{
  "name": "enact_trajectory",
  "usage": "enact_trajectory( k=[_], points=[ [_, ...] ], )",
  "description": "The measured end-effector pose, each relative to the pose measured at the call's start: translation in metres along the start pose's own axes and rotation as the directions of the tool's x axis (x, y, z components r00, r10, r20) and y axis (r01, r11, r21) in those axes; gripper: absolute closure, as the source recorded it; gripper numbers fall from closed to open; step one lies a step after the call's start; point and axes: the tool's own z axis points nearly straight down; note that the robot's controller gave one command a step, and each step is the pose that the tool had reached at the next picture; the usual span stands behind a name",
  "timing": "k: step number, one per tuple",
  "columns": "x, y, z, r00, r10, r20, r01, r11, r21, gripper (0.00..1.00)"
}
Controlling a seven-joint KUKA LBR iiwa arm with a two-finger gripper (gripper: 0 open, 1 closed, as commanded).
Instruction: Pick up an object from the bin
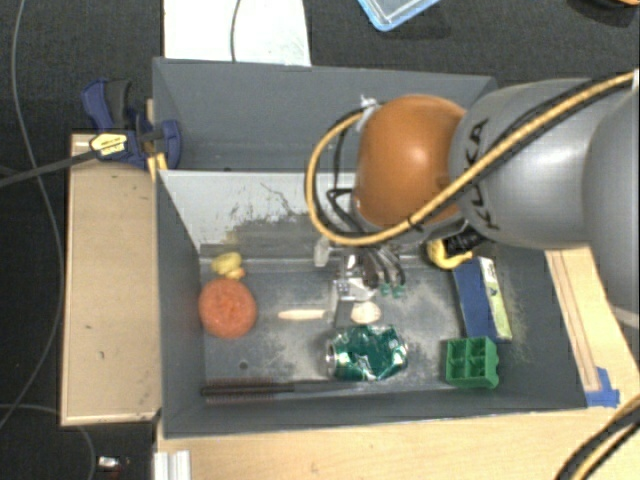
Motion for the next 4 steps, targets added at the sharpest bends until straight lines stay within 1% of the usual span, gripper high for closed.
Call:
enact_trajectory(
  k=[1, 2, 3, 4],
  points=[
    [-0.002, -0.001, -0.005, 1.000, 0.003, 0.008, -0.003, 1.000, -0.001, 0.00],
    [0.007, -0.001, 0.001, 1.000, -0.022, 0.014, 0.022, 1.000, -0.001, 0.00],
    [0.016, 0.002, 0.024, 1.000, -0.020, 0.012, 0.020, 1.000, -0.001, 0.00],
    [-0.003, -0.027, -0.014, 0.999, 0.040, 0.010, -0.040, 0.999, -0.002, 0.00]
  ],
)
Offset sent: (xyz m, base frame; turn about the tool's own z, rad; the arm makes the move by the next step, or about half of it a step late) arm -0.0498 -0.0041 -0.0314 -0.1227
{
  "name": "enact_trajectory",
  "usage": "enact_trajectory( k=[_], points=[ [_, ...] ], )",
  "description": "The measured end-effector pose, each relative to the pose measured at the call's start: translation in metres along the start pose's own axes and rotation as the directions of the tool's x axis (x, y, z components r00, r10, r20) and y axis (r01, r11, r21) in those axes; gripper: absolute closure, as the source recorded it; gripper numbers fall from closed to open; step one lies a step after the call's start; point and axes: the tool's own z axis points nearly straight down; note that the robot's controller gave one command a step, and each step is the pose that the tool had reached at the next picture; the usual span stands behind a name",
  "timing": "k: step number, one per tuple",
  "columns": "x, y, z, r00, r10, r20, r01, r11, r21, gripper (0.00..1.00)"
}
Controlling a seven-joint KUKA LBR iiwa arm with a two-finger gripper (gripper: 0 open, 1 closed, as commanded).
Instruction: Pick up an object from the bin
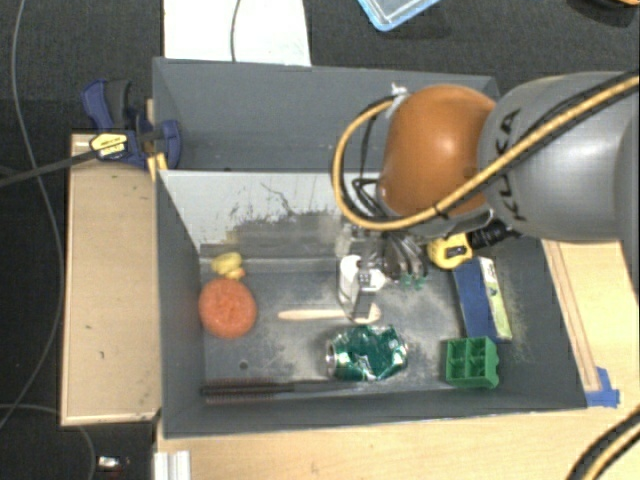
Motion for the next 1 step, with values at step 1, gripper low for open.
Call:
enact_trajectory(
  k=[1],
  points=[
    [0.0328, -0.0144, 0.0435, 0.999, 0.038, 0.004, -0.038, 0.999, -0.002, 0.00]
  ],
)
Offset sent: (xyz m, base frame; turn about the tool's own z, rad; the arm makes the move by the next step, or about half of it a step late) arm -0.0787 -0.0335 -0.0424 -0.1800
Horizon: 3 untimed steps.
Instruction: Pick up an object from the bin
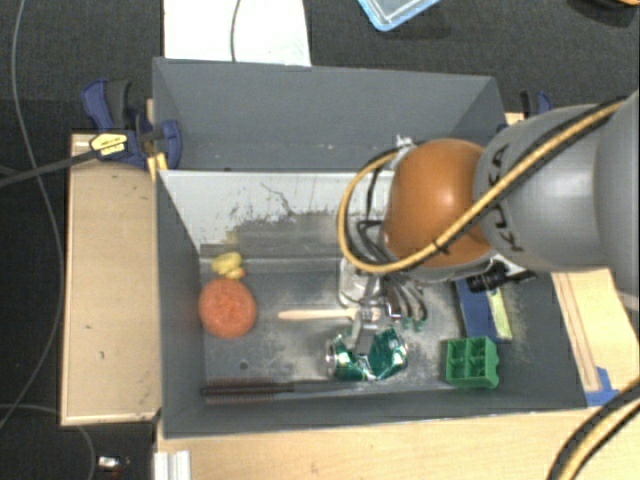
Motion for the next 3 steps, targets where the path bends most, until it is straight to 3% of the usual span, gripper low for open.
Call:
enact_trajectory(
  k=[1, 2, 3],
  points=[
    [0.032, -0.015, 0.014, 0.989, -0.151, 0.003, 0.151, 0.989, 0.002, 0.00],
    [0.017, -0.042, 0.038, 0.998, -0.057, 0.003, 0.057, 0.998, 0.001, 0.00],
    [0.035, -0.018, 0.054, 0.854, -0.518, 0.054, 0.518, 0.855, 0.022, 1.00]
  ],
)
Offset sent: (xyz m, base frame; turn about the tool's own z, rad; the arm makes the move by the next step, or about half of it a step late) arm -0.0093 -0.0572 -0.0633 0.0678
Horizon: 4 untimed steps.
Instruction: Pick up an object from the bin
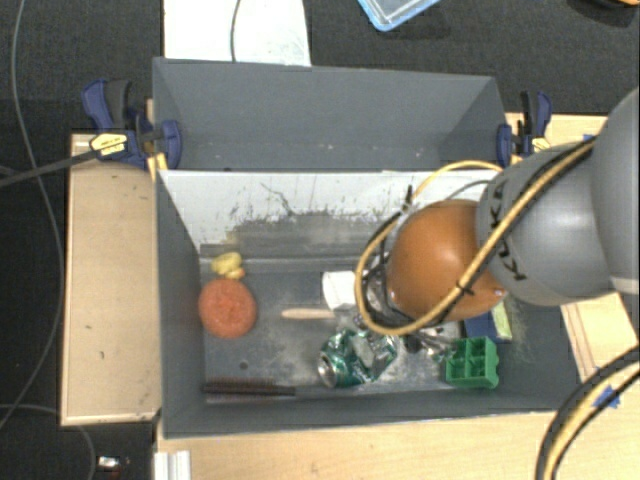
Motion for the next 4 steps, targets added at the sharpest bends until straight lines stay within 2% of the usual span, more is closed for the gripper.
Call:
enact_trajectory(
  k=[1, 2, 3, 4],
  points=[
    [0.001, 0.000, 0.000, 1.000, 0.003, -0.001, -0.003, 1.000, 0.000, 1.00],
    [0.000, 0.006, -0.009, 1.000, 0.002, 0.011, -0.002, 1.000, 0.008, 1.00],
    [-0.006, 0.007, -0.001, 0.999, 0.030, 0.020, -0.031, 0.999, 0.013, 1.00],
    [-0.009, 0.015, -0.001, 0.982, -0.185, 0.041, 0.183, 0.983, 0.032, 1.00]
  ],
)
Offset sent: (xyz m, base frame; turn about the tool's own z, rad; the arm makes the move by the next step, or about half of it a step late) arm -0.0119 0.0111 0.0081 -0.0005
